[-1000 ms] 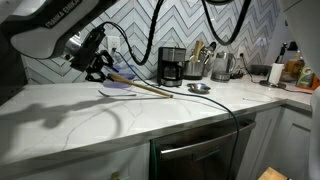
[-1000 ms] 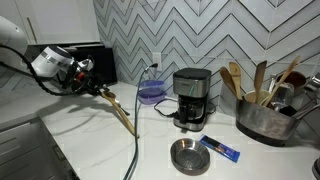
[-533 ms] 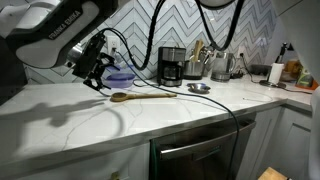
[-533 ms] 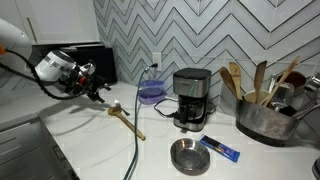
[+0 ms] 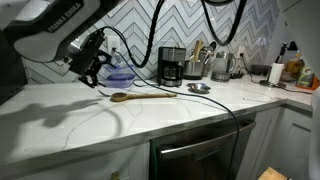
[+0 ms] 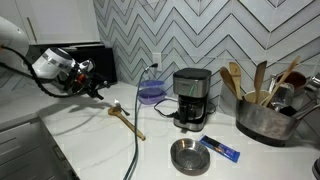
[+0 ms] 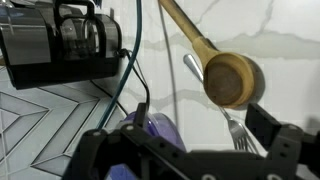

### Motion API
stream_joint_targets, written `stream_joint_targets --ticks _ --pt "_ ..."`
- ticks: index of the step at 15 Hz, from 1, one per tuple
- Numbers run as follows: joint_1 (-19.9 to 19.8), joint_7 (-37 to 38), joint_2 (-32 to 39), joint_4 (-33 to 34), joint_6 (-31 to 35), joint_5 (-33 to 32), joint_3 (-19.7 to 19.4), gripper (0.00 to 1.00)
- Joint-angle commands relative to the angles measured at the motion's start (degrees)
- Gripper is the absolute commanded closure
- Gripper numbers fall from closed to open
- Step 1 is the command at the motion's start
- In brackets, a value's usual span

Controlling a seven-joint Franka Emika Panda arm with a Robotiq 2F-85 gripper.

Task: Remove one wooden spoon from the utensil holder

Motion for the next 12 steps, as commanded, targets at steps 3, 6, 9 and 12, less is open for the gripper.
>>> stream_joint_targets --ticks 3,6,9,12 --pt "-4.1 1.0 -15.2 -14.5 8.7 7.7 2.5 0.0" --pt "-5.4 0.4 -22.1 -21.3 14.1 13.3 3.6 0.0" --pt "-6.5 -0.5 -29.3 -29.0 21.2 17.7 4.1 0.0" --pt "-7.5 -1.0 -37.1 -36.9 23.0 24.4 4.1 0.0"
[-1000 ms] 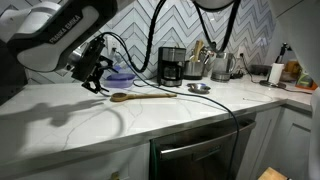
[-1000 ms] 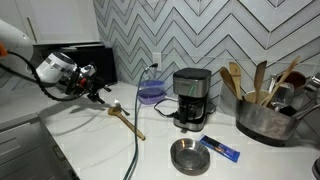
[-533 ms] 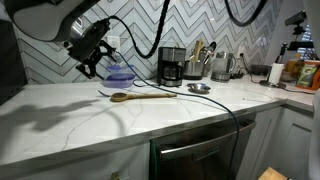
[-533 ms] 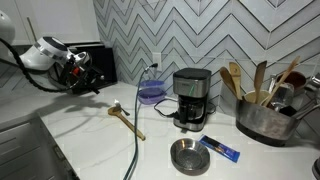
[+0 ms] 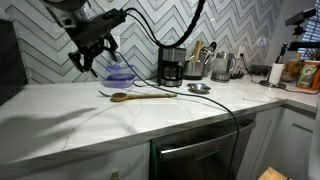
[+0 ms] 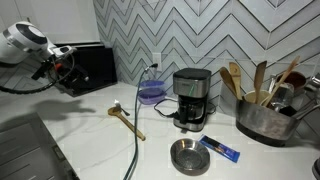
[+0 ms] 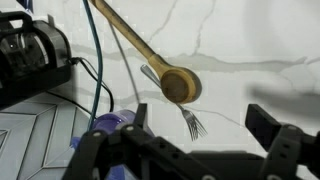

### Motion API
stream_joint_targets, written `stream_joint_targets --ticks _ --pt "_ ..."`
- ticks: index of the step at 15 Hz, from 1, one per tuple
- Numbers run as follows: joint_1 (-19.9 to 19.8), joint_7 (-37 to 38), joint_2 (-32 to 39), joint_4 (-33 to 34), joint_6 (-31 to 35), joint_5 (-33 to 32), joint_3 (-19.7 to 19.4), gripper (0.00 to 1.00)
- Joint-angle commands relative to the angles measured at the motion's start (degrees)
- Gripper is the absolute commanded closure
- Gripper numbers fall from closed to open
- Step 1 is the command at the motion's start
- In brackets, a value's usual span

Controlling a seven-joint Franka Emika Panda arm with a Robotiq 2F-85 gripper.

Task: Remove one wooden spoon from the utensil holder

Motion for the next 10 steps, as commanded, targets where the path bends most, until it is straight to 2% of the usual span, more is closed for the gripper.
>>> stream_joint_targets --ticks 1,4,10 --pt "-1.8 0.0 -2.3 -2.3 0.4 2.1 1.5 0.0" --pt "-3.0 -0.2 -7.6 -7.6 0.9 4.8 2.0 0.0" --pt "-3.2 -0.2 -8.4 -8.6 1.1 5.1 2.1 0.0"
